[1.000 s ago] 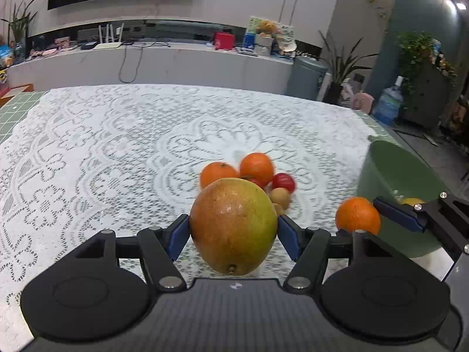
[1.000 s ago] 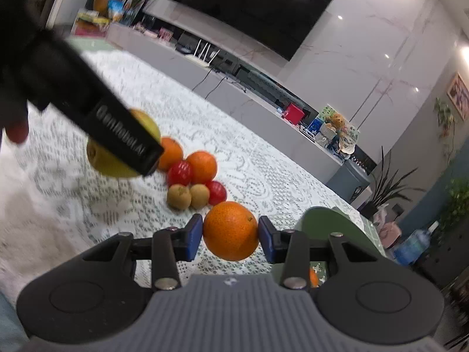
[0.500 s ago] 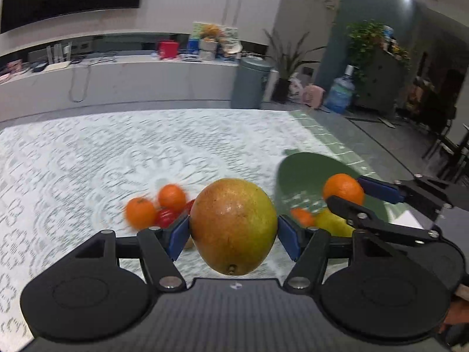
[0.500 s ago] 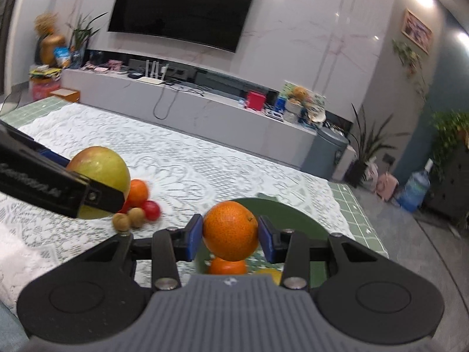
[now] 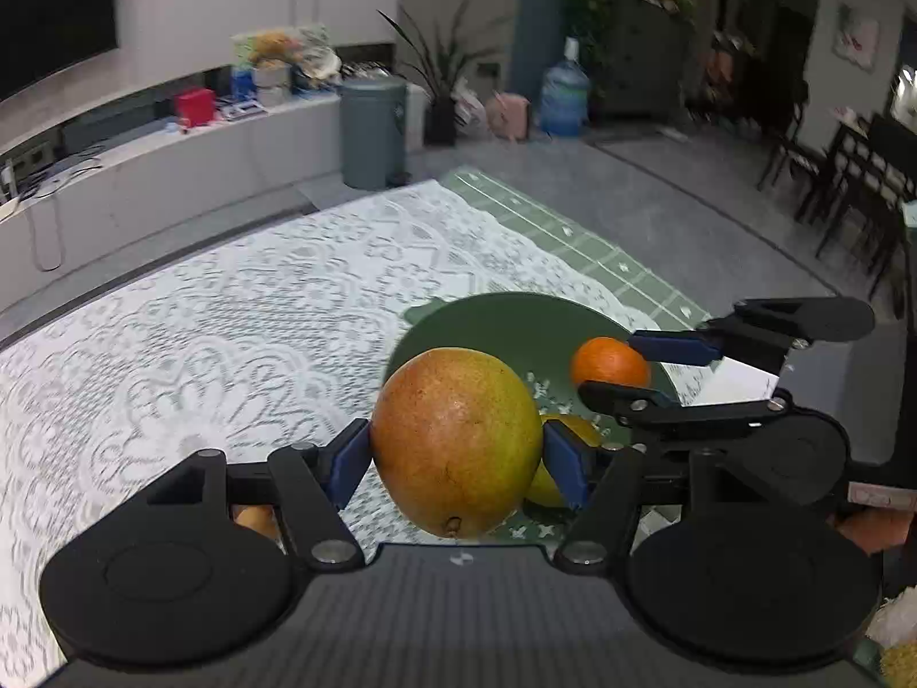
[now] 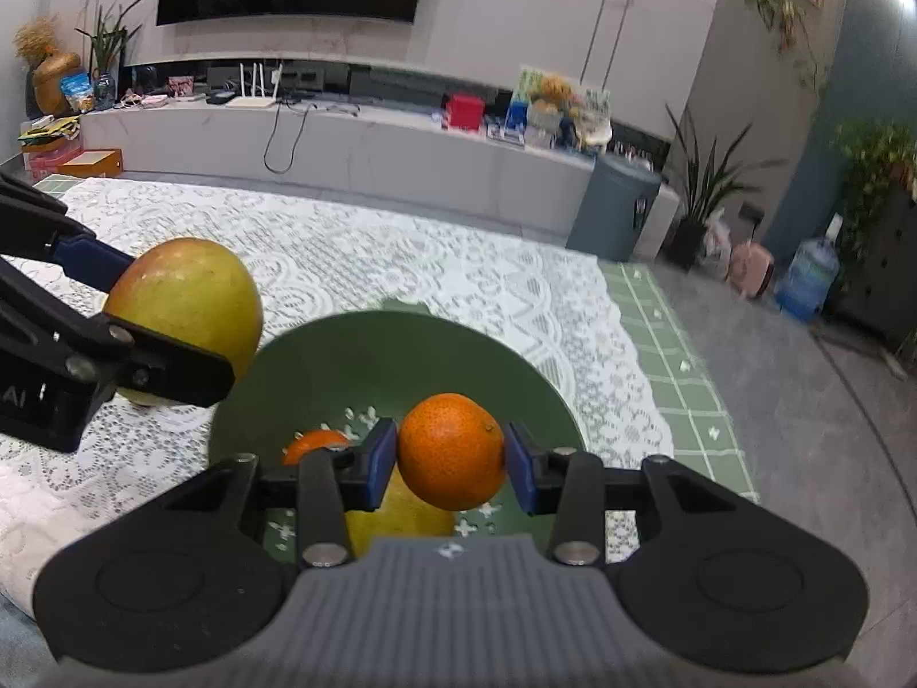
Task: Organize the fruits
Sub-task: 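Lower the mango and orange into the green colander and open both tools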
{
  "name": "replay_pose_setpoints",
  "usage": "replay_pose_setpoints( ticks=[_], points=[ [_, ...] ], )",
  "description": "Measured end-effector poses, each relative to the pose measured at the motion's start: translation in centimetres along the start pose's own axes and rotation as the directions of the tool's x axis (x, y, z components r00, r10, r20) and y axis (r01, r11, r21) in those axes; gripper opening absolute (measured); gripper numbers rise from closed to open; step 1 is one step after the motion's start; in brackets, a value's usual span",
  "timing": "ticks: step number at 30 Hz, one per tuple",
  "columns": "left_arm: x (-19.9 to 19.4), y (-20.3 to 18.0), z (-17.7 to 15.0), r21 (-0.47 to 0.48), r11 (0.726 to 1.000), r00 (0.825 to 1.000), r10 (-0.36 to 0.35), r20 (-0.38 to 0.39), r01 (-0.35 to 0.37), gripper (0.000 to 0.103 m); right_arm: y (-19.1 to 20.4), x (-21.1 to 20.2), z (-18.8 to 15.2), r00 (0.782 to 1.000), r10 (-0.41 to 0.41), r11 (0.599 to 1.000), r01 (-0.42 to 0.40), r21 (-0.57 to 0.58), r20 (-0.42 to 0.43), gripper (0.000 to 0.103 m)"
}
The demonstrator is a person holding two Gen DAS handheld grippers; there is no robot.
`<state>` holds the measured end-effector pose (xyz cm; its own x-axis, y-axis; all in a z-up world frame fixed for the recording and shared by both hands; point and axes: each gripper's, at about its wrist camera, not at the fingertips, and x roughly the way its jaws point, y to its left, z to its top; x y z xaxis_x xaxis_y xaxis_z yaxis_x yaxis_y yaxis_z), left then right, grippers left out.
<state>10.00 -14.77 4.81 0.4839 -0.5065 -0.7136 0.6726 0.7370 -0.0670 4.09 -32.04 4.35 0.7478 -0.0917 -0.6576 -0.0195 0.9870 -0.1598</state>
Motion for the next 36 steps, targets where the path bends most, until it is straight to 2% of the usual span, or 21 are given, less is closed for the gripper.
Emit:
replay_pose_setpoints(
  ticks=[9, 19, 28, 36],
  points=[
    [4.9, -1.4, 2.1, 0.118, 0.993, 0.992, 0.036, -0.124, -0.021, 0.074, -1.6, 3.4, 0.3, 0.997, 0.042, 0.999, -0.042, -0.011, -0.060, 0.039],
    [9.0, -1.7, 3.5, 0.206, 0.978, 0.973, 0.080, -0.216, -0.035, 0.074, -2.5, 6.9, 0.5, 0.989, 0.066, 0.997, -0.070, -0.028, -0.134, 0.039],
    [11.2, -1.7, 3.9, 0.268, 0.963, 0.953, 0.095, -0.287, -0.015, 0.074, -2.4, 8.4, 0.4, 0.979, 0.090, 0.993, -0.101, -0.053, -0.183, 0.039],
    [12.6, -2.0, 4.5, 0.308, 0.951, 0.932, 0.092, -0.350, 0.022, 0.074, -2.3, 9.0, 0.3, 0.975, 0.075, 0.994, -0.089, -0.057, -0.209, 0.039]
  ],
)
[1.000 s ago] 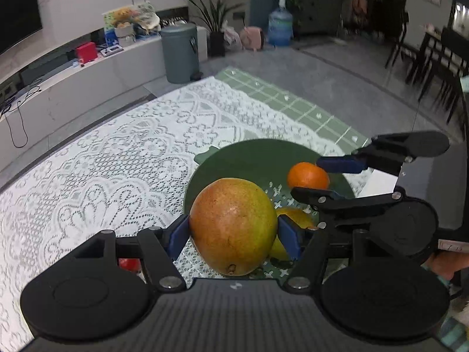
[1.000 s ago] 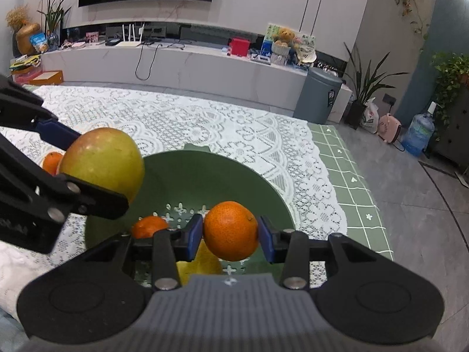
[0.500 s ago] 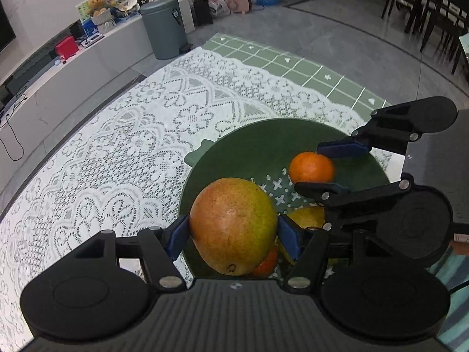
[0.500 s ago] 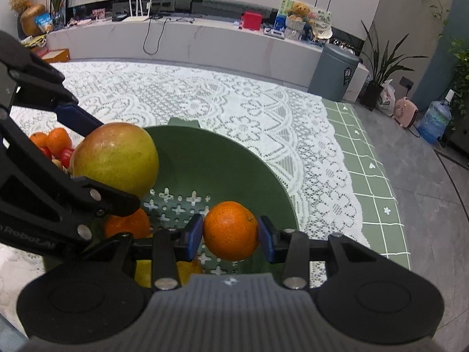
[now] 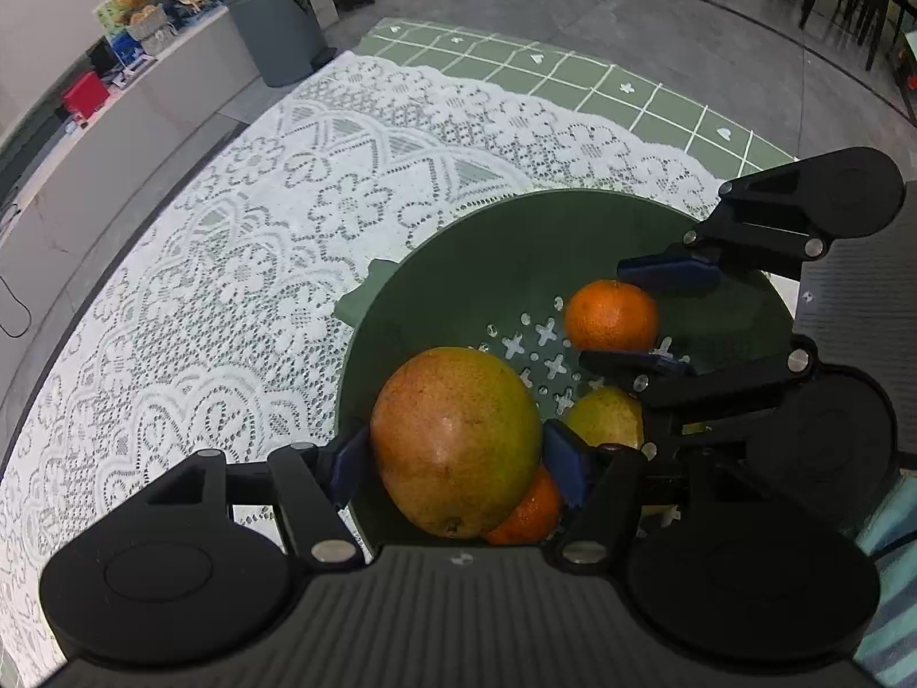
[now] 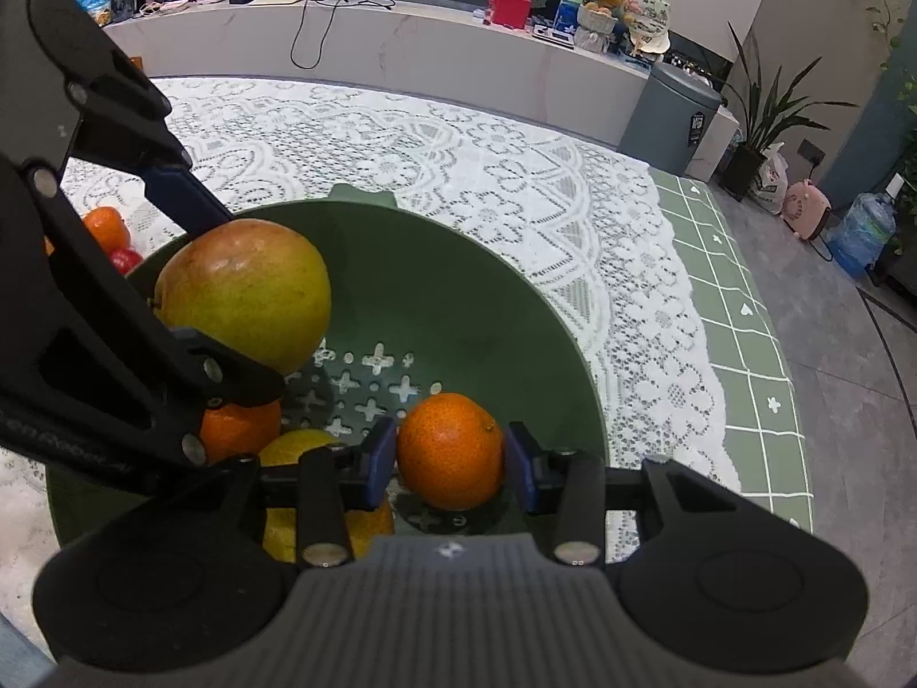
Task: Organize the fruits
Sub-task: 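Lower the mango and orange into the green colander and open both tools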
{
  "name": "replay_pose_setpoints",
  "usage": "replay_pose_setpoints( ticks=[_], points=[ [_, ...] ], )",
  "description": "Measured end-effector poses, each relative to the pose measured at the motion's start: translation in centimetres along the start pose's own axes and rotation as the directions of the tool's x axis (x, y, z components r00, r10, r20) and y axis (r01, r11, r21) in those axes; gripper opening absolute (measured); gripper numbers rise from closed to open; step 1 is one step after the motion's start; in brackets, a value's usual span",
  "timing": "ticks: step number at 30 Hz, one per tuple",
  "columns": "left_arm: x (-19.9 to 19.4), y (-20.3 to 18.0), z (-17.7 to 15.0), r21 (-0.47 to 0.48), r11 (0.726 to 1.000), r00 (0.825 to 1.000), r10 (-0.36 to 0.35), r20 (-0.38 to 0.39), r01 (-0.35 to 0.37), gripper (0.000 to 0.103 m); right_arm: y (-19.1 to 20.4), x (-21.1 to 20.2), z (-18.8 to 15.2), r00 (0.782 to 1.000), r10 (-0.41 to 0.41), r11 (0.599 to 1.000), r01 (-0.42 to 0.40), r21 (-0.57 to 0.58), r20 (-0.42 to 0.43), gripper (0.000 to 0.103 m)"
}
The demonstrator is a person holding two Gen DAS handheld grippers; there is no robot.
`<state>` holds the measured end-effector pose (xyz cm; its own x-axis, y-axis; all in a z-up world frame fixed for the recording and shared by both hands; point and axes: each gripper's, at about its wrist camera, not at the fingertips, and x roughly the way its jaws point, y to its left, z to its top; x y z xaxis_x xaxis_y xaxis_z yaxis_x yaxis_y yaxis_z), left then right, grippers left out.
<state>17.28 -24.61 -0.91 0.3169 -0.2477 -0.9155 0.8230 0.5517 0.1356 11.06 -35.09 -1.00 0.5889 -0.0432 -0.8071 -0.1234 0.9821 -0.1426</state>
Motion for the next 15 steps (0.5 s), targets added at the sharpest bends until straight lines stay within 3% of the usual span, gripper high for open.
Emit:
replay_pose_setpoints(
  ticks=[8, 15],
  points=[
    [0.84, 0.54, 0.76, -0.020, 0.999, 0.997, -0.039, -0.059, 0.037, 0.075, -0.35, 0.11, -0.09, 1.000, 0.011, 1.000, -0.011, 0.025, -0.004, 0.039],
    [0.88, 0.64, 0.68, -0.037, 0.998, 0.997, -0.048, -0.062, 0.046, 0.075, -0.37, 0.16, -0.19, 1.000, 0.020, 1.000, -0.020, 0.022, -0.003, 0.038]
  ],
)
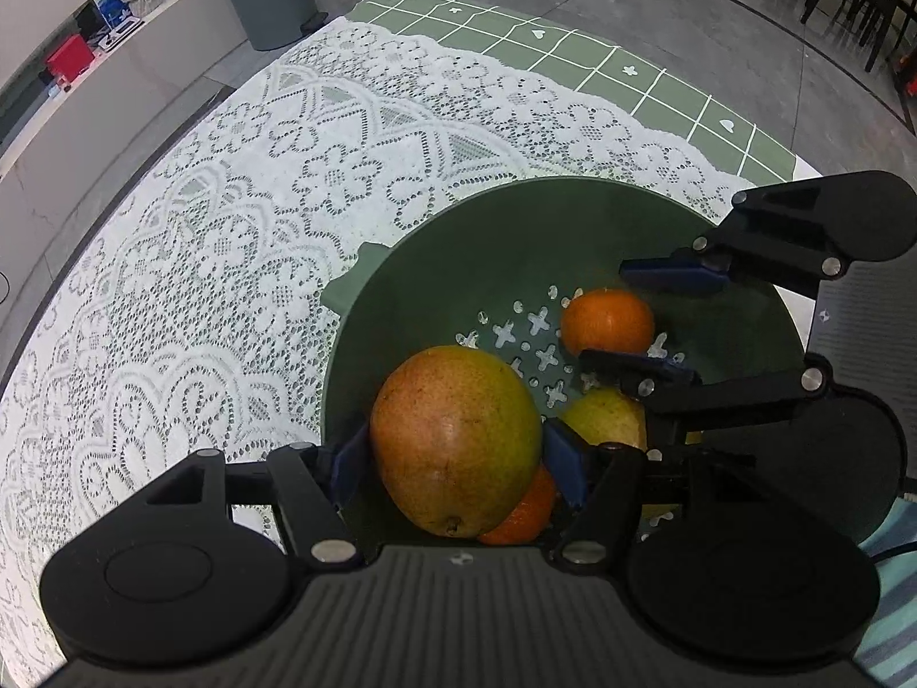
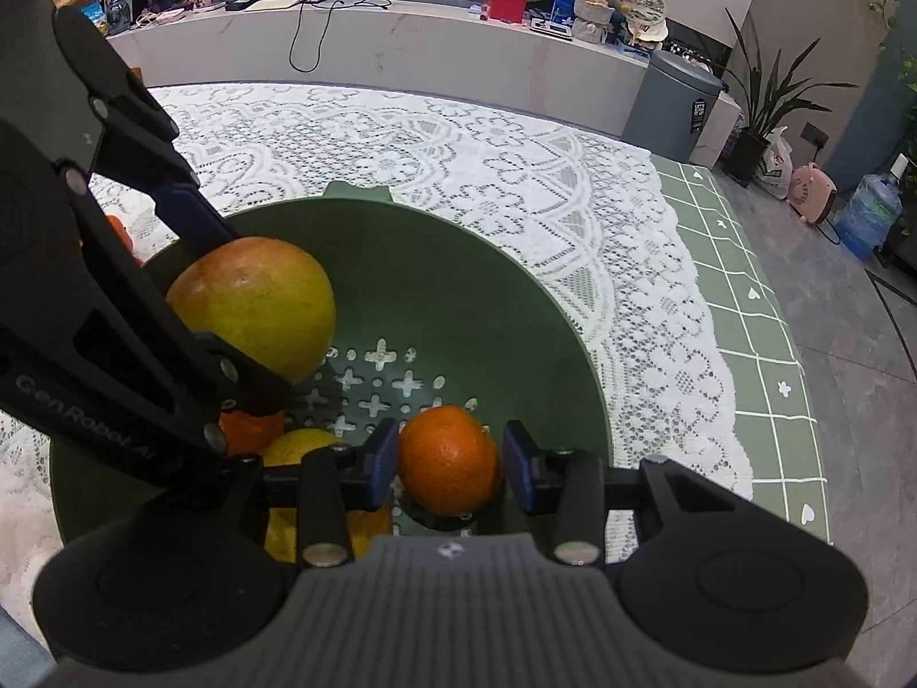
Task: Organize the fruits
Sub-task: 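Lower the mango and orange into the green colander and open both tools, then withdraw both tools from the colander back toward the remaining fruit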
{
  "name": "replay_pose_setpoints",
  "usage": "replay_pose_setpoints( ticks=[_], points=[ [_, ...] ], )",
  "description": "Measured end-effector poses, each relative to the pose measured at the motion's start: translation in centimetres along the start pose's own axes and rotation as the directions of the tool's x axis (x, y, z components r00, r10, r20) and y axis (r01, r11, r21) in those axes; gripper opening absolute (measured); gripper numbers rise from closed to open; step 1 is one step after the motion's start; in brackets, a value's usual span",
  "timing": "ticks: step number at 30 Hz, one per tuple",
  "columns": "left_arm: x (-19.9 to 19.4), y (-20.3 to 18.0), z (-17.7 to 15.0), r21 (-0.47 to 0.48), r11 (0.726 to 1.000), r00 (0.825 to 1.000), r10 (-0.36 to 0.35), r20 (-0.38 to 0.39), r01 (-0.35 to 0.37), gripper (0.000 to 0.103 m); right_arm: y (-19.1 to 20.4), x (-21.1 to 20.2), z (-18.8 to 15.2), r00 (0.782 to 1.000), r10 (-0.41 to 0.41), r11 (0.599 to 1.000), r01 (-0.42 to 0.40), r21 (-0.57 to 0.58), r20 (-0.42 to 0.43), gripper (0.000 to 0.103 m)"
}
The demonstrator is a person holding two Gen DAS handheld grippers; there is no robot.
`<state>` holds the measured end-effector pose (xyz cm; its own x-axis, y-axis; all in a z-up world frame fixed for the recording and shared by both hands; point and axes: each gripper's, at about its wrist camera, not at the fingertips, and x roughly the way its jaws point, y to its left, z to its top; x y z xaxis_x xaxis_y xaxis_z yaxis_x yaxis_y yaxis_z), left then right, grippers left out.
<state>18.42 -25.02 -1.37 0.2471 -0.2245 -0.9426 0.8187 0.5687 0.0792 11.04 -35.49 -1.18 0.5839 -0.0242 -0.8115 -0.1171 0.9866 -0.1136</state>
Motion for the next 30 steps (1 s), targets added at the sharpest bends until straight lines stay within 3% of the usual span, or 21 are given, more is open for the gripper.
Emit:
replay_pose_setpoints(
  ticks=[9, 16, 19, 30],
  points=[
    [-0.2, -0.2, -0.1, 0.005, 1.000, 1.000, 0.012, -0.007, -0.012, 0.076, 0.2, -0.2, -0.1, 1.000, -0.002, 1.000, 0.002, -0.006, 0.007, 0.039],
    [-0.5, -0.4, -0.3, 0.011, 0.999, 0.999, 0.031, -0.005, -0.031, 0.079, 1.2, -1.4, -0.5, 0.999, -0.012, 0.999, 0.014, -0.041, 0.045, 0.056],
    [-0.7, -0.6, -0.3, 0.022, 0.999, 0.999, 0.047, 0.002, -0.047, 0.079, 1.6, -1.7, -0.6, 0.999, -0.025, 0.998, 0.027, -0.057, 0.048, 0.056],
    [-4.3, -0.7, -1.8, -0.017, 0.999, 0.990, 0.048, 0.135, -0.046, 0.079, 1.1, -2.4, -0.7, 0.997, -0.036, 0.999, 0.036, 0.012, 0.065, 0.062]
  ],
)
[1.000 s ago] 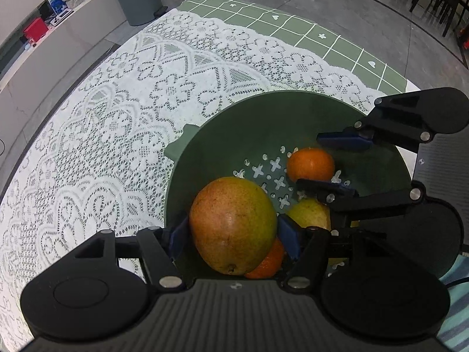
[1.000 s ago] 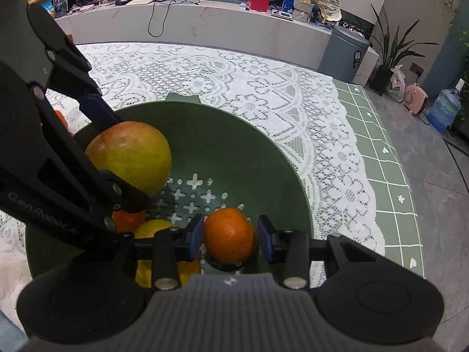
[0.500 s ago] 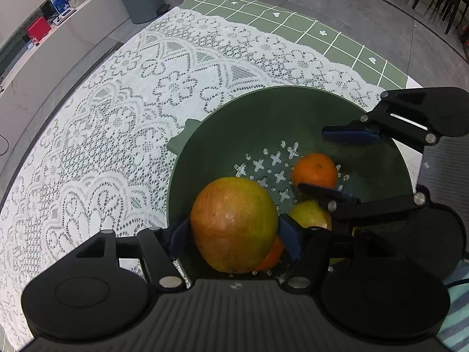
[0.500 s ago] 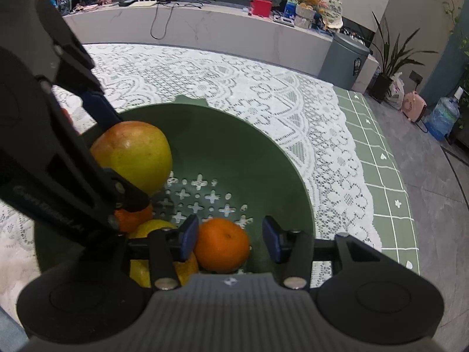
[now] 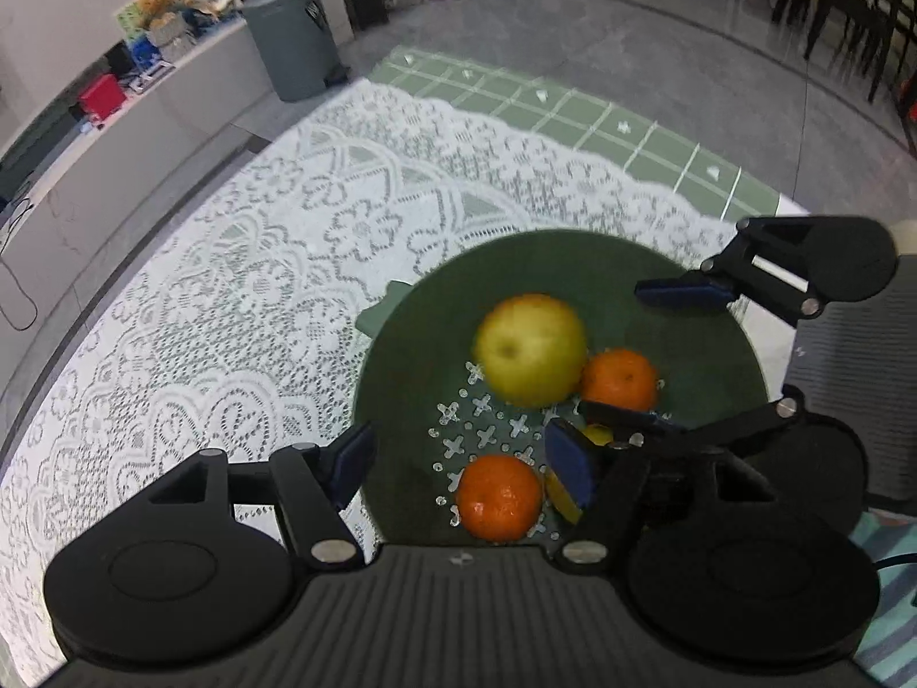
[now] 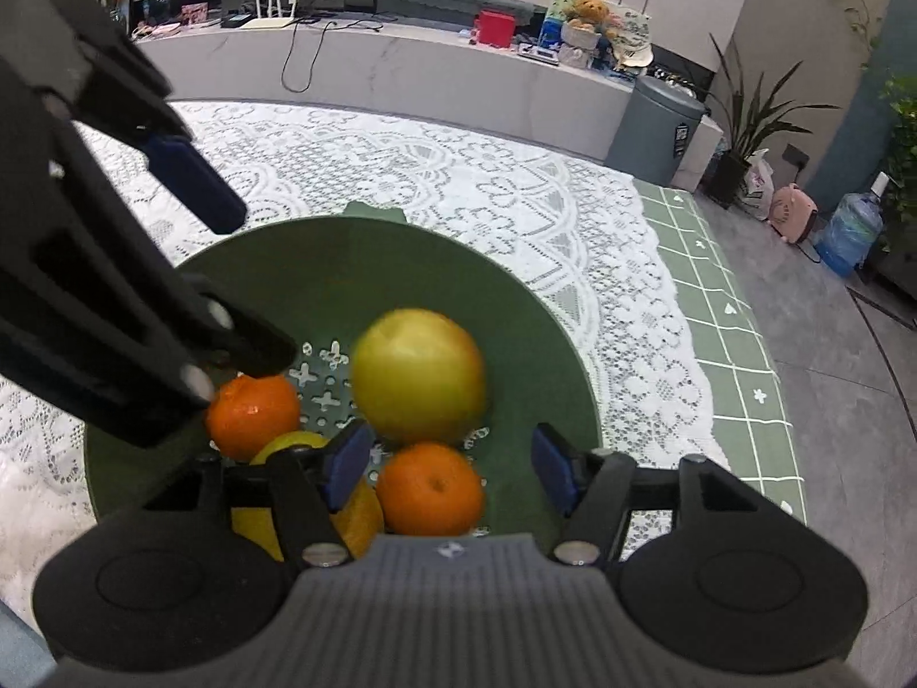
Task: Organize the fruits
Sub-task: 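Withdraw both tools from the colander back toward the remaining fruit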
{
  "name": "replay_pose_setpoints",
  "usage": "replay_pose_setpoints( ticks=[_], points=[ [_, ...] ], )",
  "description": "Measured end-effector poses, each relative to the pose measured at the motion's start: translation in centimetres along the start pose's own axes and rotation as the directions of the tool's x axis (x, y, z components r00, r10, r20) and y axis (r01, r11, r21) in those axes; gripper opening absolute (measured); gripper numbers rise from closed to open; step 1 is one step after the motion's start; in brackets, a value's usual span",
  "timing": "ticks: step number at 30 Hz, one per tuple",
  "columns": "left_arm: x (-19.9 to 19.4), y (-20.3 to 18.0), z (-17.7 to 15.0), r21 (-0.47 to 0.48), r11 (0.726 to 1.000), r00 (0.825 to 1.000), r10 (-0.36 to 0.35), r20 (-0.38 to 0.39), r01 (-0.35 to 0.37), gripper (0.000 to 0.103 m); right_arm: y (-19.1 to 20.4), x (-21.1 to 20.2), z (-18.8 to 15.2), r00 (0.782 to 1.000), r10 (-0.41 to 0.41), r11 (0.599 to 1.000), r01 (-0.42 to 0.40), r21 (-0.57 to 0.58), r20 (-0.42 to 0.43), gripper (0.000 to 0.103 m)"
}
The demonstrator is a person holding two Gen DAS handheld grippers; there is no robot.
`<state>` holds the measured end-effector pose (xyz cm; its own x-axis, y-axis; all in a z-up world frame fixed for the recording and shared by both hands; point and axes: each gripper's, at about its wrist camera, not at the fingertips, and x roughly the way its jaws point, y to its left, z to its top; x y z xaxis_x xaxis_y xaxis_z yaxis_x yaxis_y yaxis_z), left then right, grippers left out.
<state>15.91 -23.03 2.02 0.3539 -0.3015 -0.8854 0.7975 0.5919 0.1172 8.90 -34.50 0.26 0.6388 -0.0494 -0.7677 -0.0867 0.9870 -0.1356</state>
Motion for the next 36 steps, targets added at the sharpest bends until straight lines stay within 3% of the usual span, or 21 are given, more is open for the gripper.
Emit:
replay_pose_setpoints(
  ticks=[3, 11, 18, 28, 36],
  points=[
    [-1.5, 0.5, -1.0, -0.028, 1.000, 0.999, 0.005, 0.040, -0.004, 0.079, 0.2, -0.7, -0.2, 1.000, 0.004, 1.000, -0.005, 0.030, 0.018, 0.069],
    [-5.4, 2.0, -5.2, -0.128, 0.992, 0.992, 0.030, 0.124, -0.014, 0.079, 2.3, -3.0, -0.8, 0.991, -0.050, 0.998, 0.045, 0.047, 0.124, 0.069],
    [-7.5, 3.7, -10.0, -0.230, 0.971, 0.983, 0.100, 0.151, -0.063, 0.079, 4.7, -4.9, -1.2, 0.975, 0.020, 0.993, -0.046, 0.110, 0.222, 0.069],
    [-9.2, 7.1, -17.5, -0.430, 0.895, 0.960, 0.212, 0.180, -0.117, 0.079, 10.3, -6.6, -1.3, 0.932, 0.089, 0.990, -0.121, 0.071, 0.352, 0.069],
    [-9.7, 8.0, -21.4, -0.522, 0.844, 0.938, 0.267, 0.219, -0.118, 0.079, 14.7, -5.9, -1.7, 0.923, 0.117, 0.988, -0.147, 0.054, 0.366, 0.069]
  ],
)
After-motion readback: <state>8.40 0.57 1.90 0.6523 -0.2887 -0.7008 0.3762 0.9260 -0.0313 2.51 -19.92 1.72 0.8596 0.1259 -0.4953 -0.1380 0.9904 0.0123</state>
